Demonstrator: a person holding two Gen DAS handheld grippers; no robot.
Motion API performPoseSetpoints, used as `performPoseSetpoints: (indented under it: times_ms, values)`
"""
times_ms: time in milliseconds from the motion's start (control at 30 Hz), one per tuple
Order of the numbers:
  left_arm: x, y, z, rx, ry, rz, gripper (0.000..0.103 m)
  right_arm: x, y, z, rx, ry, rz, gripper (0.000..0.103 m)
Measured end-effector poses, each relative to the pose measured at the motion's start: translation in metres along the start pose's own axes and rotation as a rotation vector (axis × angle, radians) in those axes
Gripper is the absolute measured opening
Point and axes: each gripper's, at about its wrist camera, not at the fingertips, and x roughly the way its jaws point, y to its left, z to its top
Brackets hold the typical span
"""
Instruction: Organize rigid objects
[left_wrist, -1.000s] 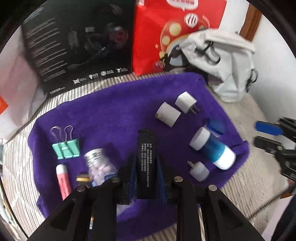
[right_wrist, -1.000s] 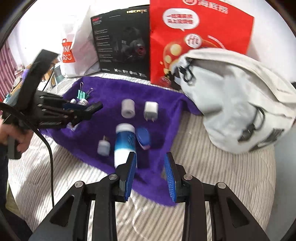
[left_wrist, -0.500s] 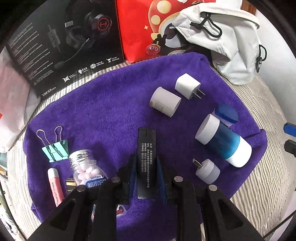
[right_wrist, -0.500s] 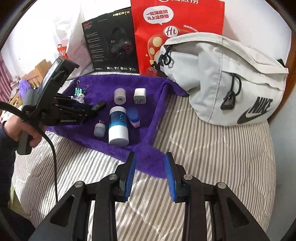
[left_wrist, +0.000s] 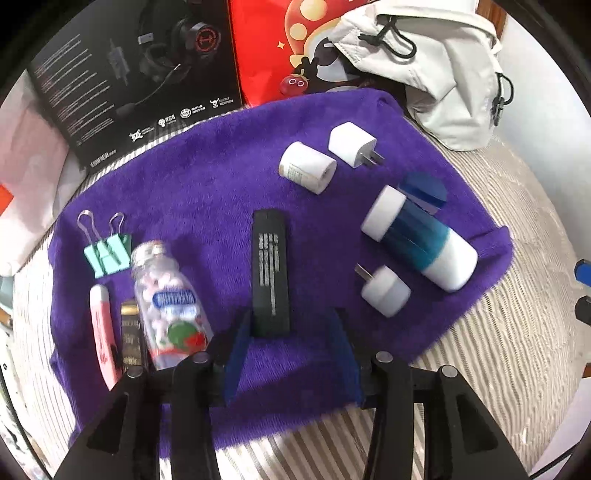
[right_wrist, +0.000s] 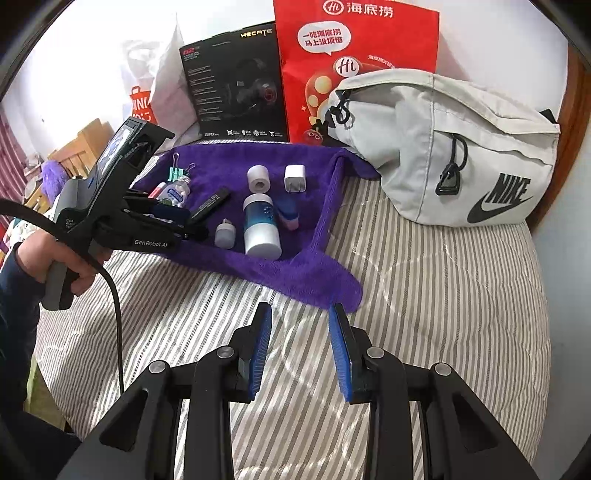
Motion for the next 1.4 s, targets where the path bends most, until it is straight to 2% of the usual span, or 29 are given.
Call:
performPoseSetpoints:
  times_ms: [67, 100, 133, 167, 200, 233, 267, 433, 533, 633, 733, 833, 1033, 1233, 1400]
  values:
    - [-0.014, -0.002, -0.006, 0.000, -0.021, 0.014, 0.043, -0.007, 0.002, -0.003, 0.022, -0.013, 0.004, 0.036]
    - [-0.024, -0.003, -0.010, -0.002, -0.034, 0.015, 0.044, -0.010, 0.003, -0.004, 0.036, -0.022, 0.005, 0.043]
    - [-0.034, -0.003, -0.014, -0.006, -0.048, 0.014, 0.049, -0.013, 0.004, -0.004, 0.050, -0.032, 0.000, 0.050]
    - [-0.042, -0.004, -0.017, -0.008, -0.062, 0.012, 0.055, -0.015, 0.006, -0.005, 0.062, -0.040, -0.007, 0.053]
    - [-0.051, -0.004, -0.022, -0.009, -0.077, 0.007, 0.073, -0.016, 0.007, -0.004, 0.068, -0.044, -0.011, 0.057]
    - [-0.063, -0.005, -0.027, -0.011, -0.105, 0.007, 0.087, -0.017, 0.010, -0.003, 0.074, -0.048, -0.012, 0.060]
    - [-0.076, -0.005, -0.035, -0.015, -0.138, 0.011, 0.090, -0.018, 0.013, -0.002, 0.079, -0.050, -0.011, 0.062]
    - [-0.120, 0.000, -0.067, -0.087, -0.211, 0.024, 0.101, -0.017, 0.037, 0.008, 0.077, -0.054, -0.008, 0.090]
    - [-0.138, 0.006, -0.084, -0.169, -0.241, 0.013, 0.102, -0.016, 0.051, 0.010, 0.063, -0.053, -0.020, 0.103]
    - [-0.153, 0.012, -0.107, -0.233, -0.282, -0.027, 0.102, -0.014, 0.063, 0.007, 0.068, -0.057, -0.038, 0.103]
    - [-0.160, 0.013, -0.122, -0.251, -0.288, 0.030, 0.102, -0.009, 0.066, 0.004, 0.105, -0.028, -0.031, 0.103]
    - [-0.157, 0.016, -0.131, -0.273, -0.288, 0.046, 0.102, -0.010, 0.067, 0.002, 0.120, -0.011, -0.059, 0.103]
    - [-0.144, 0.029, -0.136, -0.336, -0.255, 0.062, 0.102, -0.025, 0.070, -0.001, 0.123, -0.003, -0.106, 0.103]
    - [-0.147, 0.038, -0.134, -0.381, -0.256, 0.027, 0.102, -0.035, 0.067, -0.004, 0.158, 0.016, -0.162, 0.103]
    - [-0.152, 0.035, -0.127, -0.353, -0.248, 0.101, 0.102, -0.038, 0.063, -0.007, 0.170, 0.020, -0.177, 0.103]
